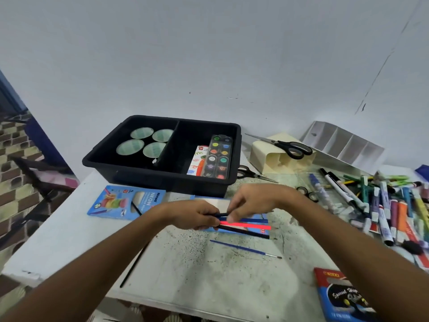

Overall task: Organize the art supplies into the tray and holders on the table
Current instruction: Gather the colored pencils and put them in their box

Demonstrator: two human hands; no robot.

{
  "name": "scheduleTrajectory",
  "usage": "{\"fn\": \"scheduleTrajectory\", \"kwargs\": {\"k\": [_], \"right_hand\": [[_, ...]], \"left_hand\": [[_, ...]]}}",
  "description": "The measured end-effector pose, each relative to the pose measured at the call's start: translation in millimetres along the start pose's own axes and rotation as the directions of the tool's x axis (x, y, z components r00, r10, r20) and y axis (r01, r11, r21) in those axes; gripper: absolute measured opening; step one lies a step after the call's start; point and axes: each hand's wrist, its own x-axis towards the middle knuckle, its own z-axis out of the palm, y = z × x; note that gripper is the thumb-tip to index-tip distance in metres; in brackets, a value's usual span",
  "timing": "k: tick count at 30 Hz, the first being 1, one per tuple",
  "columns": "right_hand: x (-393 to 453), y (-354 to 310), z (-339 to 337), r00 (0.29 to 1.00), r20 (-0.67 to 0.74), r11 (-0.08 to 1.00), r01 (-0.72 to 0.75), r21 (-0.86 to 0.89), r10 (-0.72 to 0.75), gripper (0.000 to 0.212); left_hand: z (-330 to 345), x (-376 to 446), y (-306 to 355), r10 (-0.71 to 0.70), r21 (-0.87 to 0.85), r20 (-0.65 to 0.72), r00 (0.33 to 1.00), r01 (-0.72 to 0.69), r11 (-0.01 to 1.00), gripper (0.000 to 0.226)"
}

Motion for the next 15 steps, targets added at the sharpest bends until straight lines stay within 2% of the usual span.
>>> {"fn": "scheduleTrajectory", "kwargs": {"k": [2,4,6,8,9,10,11,13,15], "right_hand": [[9.5,0.0,2.7,0.952,0.306,0.959,-0.093,0.267,0.007,0.034],[14.5,5.8,9.1,0.870,0.492,0.865,-0.215,0.453,-0.042,0.026],[17.4,13.3,12.1,0.841,0.536,0.825,-0.251,0.507,-0.074,0.023],[19.2,20.3,12.2,0.831,0.548,0.816,-0.249,0.522,-0.097,0.019],[18.5,24.4,11.1,0.825,0.555,0.820,-0.242,0.519,-0.108,0.017],[17.0,29.5,9.4,0.819,0.562,0.825,-0.237,0.513,-0.114,0.017],[15.0,35.8,7.6,0.817,0.565,0.828,-0.236,0.509,-0.114,0.017],[10.5,49.7,2.2,0.826,0.553,0.816,-0.245,0.523,-0.106,0.016],[8.7,59.2,-2.6,0.841,0.528,0.787,-0.244,0.566,-0.120,0.015]], "left_hand": [[-5.0,2.8,3.6,0.008,0.072,0.042,0.999,-0.011,0.997,0.020],[-8.3,4.5,5.4,0.005,0.105,0.070,0.998,-0.012,0.994,0.021],[-10.0,4.7,5.4,-0.003,0.088,0.077,0.997,-0.004,0.996,0.019],[-10.9,1.9,0.9,0.000,-0.008,0.025,1.000,0.000,1.000,0.012],[-12.0,-0.7,-4.5,0.002,-0.054,-0.041,0.999,-0.004,0.999,0.009],[-13.1,-3.8,-13.0,-0.006,-0.073,-0.150,0.989,-0.005,0.997,0.017],[-13.1,-7.8,-23.8,-0.020,-0.065,-0.282,0.959,0.002,0.998,0.025],[-7.6,-15.9,-45.4,-0.043,0.015,-0.511,0.859,0.058,0.998,0.030],[5.0,-18.2,-60.8,-0.057,0.078,-0.595,0.802,0.129,0.989,0.028]]}}
